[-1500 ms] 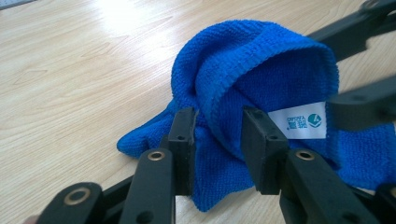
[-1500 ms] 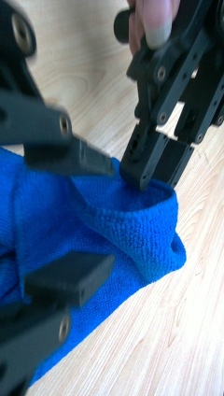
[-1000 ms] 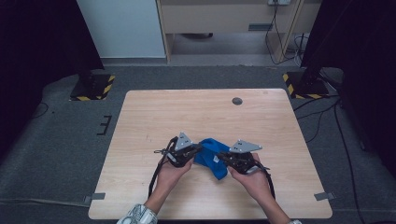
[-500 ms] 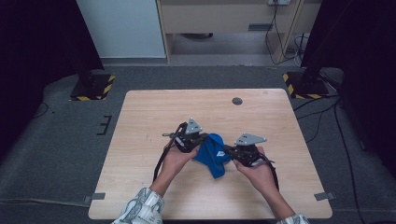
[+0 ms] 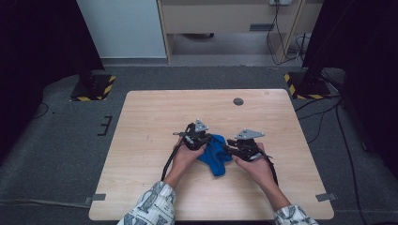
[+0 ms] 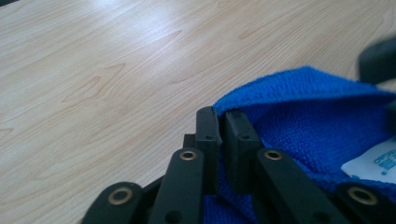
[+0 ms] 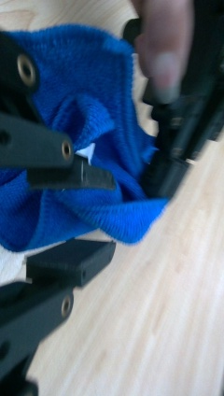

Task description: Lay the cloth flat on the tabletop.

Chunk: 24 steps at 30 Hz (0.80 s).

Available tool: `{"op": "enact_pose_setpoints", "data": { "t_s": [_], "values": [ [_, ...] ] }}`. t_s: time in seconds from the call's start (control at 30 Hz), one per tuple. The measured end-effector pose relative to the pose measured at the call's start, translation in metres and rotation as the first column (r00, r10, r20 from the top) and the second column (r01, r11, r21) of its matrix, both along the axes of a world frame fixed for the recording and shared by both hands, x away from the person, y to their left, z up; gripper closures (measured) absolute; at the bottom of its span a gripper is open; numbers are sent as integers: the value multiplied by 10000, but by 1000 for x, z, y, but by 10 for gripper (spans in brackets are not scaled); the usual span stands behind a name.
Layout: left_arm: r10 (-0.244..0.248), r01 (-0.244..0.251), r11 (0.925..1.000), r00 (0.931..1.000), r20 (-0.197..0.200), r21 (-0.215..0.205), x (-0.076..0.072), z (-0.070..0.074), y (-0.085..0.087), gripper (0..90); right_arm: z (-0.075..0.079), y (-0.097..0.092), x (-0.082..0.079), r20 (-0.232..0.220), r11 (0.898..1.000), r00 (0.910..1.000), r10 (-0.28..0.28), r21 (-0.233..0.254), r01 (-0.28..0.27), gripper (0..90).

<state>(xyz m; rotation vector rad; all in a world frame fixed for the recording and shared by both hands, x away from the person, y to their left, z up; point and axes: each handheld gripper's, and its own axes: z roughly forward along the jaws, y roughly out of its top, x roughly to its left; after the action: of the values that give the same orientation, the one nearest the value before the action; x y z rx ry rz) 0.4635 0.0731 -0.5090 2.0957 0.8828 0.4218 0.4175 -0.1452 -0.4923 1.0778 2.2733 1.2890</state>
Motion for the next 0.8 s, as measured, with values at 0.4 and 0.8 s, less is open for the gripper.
{"op": "enact_pose_setpoints", "data": {
  "t_s": [0.4,0.8],
  "values": [
    [168,-172,9986,9998,-96,-492,-7,-4,9,736,24,-11,-22,450,9993,9987,-239,302,226,388],
    [616,-541,9897,9967,533,-1324,-28,16,17,488,16,-21,-45,580,9999,9983,27,117,-34,540]
  ]
}}
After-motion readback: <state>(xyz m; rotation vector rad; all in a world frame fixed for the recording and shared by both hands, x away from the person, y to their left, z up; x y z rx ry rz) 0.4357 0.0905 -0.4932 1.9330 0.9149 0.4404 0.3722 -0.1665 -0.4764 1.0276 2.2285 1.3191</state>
